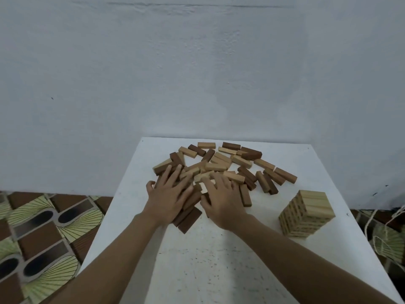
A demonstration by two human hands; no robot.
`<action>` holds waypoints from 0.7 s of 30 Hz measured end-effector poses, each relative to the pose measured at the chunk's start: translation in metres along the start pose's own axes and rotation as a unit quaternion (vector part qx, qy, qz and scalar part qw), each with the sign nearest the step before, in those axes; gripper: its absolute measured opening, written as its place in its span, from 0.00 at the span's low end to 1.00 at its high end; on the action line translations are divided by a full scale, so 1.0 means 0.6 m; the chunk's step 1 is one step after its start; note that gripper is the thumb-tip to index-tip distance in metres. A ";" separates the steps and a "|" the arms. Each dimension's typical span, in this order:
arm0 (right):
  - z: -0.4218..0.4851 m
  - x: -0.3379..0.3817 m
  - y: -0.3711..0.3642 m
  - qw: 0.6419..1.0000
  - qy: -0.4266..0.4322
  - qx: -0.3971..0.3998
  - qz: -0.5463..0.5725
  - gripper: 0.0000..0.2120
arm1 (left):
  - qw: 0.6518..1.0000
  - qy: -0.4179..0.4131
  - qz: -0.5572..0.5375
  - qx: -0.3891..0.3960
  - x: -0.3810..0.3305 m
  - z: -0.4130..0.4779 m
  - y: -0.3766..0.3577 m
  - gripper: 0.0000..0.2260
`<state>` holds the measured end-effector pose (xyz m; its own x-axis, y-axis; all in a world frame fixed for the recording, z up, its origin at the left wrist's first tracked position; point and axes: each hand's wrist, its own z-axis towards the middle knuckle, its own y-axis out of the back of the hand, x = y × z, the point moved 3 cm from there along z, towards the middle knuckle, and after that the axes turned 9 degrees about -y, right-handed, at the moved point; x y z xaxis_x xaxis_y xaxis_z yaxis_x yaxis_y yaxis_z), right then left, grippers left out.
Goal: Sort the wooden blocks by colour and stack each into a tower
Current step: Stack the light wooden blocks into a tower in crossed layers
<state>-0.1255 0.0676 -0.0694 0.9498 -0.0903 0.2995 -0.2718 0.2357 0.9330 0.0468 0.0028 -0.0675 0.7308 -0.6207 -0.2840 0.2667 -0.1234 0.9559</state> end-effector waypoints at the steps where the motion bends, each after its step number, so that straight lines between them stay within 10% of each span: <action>1: 0.005 0.002 0.000 1.000 0.008 0.000 0.011 0.24 | 1.000 0.004 0.022 -0.001 0.002 0.000 -0.005 0.28; 6: 0.024 0.006 -0.012 0.994 0.009 0.108 -0.021 0.28 | 0.990 0.051 0.055 -0.122 0.006 -0.025 -0.008 0.19; 11: 0.019 -0.001 -0.006 0.998 -0.003 0.042 -0.051 0.24 | 0.986 0.029 0.014 -0.161 0.023 -0.026 -0.004 0.14; 21: -0.006 -0.025 0.004 0.999 -0.044 -0.008 -0.025 0.18 | 0.996 -0.081 0.024 -0.030 0.018 -0.049 -0.010 0.27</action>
<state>-0.1400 0.0730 -0.0725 0.9450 -0.1866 0.2686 -0.2203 0.2440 0.9444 0.0715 0.0197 -0.0786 0.6346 -0.7417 -0.2170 0.2744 -0.0462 0.9605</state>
